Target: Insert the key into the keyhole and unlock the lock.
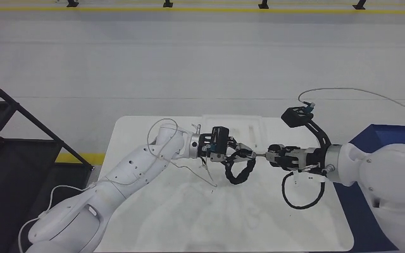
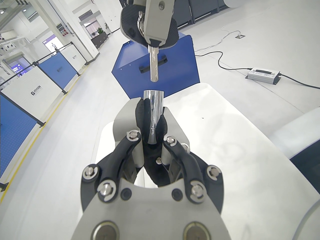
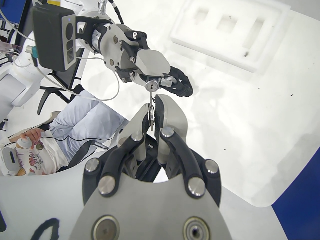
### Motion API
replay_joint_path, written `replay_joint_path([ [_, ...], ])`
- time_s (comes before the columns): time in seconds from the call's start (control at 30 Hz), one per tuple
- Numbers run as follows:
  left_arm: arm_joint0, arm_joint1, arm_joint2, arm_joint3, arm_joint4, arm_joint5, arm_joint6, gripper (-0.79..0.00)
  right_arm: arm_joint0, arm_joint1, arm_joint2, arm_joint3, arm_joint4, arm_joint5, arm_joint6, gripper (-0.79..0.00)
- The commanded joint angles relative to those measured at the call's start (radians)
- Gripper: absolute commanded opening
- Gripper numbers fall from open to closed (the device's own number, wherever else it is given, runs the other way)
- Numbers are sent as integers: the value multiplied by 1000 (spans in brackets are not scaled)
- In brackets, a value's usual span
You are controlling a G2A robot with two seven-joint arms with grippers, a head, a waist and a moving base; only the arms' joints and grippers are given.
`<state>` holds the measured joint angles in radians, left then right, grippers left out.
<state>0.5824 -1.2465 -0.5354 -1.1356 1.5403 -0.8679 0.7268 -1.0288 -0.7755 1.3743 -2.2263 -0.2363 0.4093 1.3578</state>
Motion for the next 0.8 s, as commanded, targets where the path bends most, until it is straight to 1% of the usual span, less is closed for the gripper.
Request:
replay_joint_path([
  [0.0,1,-2,-3,-1,1,-3,0,-785,-4,3,-1,-12,-23,1,2,-785],
  [0.2,5,-6,-12,1,5,-13,-4,-785,4,6,-30,-38,-69,15,6,-785],
  [0.77,19,-13,-37,5,16,-37,-6,-785,30,8,-70,-60,-91,42,1,-785],
])
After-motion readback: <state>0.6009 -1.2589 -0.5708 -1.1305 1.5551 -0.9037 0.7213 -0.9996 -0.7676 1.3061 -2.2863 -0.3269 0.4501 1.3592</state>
